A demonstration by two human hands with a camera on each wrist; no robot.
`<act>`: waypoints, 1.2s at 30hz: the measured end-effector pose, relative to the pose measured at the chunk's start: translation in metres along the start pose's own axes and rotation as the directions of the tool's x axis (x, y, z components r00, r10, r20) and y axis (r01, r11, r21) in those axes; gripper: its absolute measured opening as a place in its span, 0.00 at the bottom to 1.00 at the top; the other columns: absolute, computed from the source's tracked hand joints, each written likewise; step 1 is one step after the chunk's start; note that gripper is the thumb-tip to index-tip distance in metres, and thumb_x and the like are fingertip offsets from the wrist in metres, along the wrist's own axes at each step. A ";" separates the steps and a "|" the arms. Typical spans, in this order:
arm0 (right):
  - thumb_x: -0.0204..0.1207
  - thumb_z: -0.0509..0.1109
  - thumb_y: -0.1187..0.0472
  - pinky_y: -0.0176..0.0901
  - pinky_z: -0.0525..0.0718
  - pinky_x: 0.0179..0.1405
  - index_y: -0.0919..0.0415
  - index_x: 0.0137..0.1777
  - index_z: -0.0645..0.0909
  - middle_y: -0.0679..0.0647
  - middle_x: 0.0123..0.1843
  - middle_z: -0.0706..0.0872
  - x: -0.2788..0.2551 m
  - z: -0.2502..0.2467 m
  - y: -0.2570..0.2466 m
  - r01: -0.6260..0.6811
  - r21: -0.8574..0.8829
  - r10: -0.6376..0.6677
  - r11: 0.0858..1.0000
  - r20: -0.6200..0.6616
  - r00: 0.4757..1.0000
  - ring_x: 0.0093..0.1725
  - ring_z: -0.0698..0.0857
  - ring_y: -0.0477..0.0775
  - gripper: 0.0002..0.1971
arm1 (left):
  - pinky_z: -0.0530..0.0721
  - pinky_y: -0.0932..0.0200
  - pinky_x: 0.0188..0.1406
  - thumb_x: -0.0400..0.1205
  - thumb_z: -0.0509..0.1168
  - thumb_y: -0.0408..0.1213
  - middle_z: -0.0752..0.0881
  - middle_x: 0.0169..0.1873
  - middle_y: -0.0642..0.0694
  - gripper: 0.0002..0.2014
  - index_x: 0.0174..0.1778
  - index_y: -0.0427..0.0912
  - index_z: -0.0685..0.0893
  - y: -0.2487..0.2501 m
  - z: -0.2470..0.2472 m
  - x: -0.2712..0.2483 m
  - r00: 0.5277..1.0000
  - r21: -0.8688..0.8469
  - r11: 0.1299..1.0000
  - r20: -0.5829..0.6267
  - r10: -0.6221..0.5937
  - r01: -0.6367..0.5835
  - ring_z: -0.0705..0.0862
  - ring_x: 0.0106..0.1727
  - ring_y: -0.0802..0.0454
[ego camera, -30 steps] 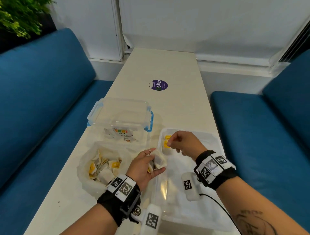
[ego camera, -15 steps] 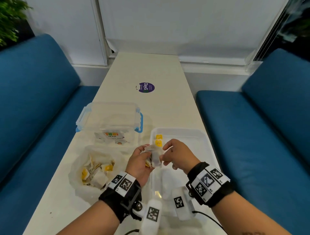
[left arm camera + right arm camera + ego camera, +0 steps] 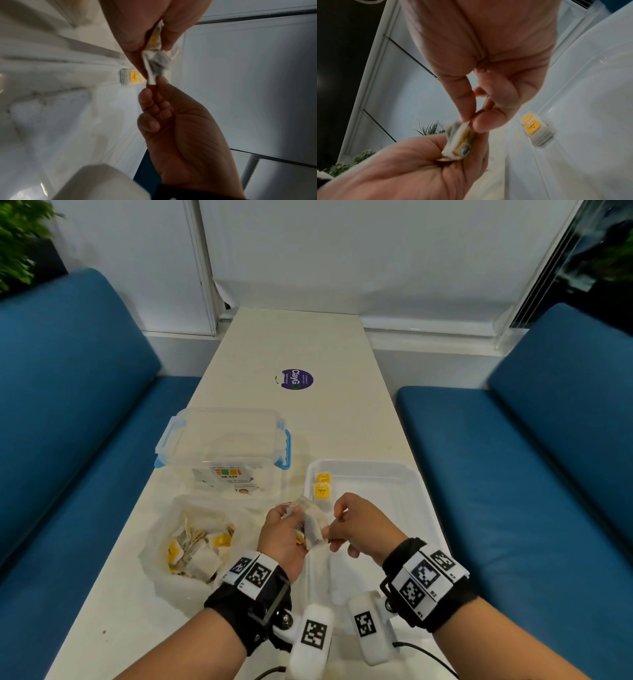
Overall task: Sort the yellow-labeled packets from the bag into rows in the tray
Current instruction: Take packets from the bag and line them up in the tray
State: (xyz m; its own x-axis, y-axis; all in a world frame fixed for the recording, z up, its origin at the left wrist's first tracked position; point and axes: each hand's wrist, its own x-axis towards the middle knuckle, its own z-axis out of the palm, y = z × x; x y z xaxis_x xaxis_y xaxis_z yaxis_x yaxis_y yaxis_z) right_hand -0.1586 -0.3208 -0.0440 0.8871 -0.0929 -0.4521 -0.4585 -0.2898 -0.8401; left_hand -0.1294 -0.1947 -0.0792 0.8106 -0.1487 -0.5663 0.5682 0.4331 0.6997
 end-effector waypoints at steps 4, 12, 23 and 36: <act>0.72 0.61 0.76 0.38 0.65 0.18 0.60 0.37 0.75 0.59 0.29 0.78 -0.003 -0.005 -0.006 0.036 -0.004 -0.036 0.999 -0.041 0.999 0.23 0.77 0.50 0.10 | 0.82 0.55 0.34 0.81 0.52 0.21 0.76 0.46 0.47 0.17 0.54 0.47 0.77 0.002 -0.005 -0.002 0.996 0.130 0.989 -0.054 0.075 -0.067 0.78 0.44 0.48; 0.72 0.66 0.74 0.36 0.76 0.24 0.65 0.44 0.86 0.57 0.33 0.83 -0.006 -0.013 -0.014 0.094 -0.181 -0.084 0.979 0.064 0.994 0.26 0.77 0.51 0.09 | 0.83 0.61 0.29 0.80 0.65 0.47 0.83 0.37 0.45 0.10 0.47 0.44 0.79 -0.002 -0.003 -0.010 0.970 0.194 0.970 0.162 -0.180 0.148 0.81 0.30 0.53; 0.71 0.76 0.63 0.34 0.68 0.23 0.57 0.36 0.79 0.51 0.31 0.77 0.004 -0.023 -0.010 0.114 -0.205 -0.090 0.972 0.126 0.988 0.27 0.70 0.47 0.08 | 0.79 0.68 0.17 0.82 0.60 0.36 0.80 0.24 0.45 0.08 0.51 0.38 0.80 -0.003 0.001 -0.002 0.955 0.074 0.969 0.168 -0.244 0.235 0.78 0.18 0.57; 0.74 0.66 0.72 0.27 0.67 0.11 0.61 0.31 0.74 0.54 0.30 0.80 0.086 -0.035 0.012 -0.096 -0.160 0.059 0.982 -0.222 0.973 0.26 0.76 0.48 0.12 | 0.85 0.63 0.21 0.81 0.60 0.28 0.78 0.44 0.39 0.04 0.42 0.39 0.78 0.001 -0.018 0.013 0.972 0.003 0.975 -0.072 -0.222 0.223 0.79 0.38 0.45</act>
State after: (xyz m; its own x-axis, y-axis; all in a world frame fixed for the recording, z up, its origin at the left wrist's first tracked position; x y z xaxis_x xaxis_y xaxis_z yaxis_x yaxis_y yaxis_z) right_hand -0.0858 -0.3656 -0.0829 0.8481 -0.3194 -0.4228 -0.5272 -0.4283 -0.7339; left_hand -0.1209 -0.1802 -0.0940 0.6517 -0.1769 -0.7375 0.7352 0.3863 0.5570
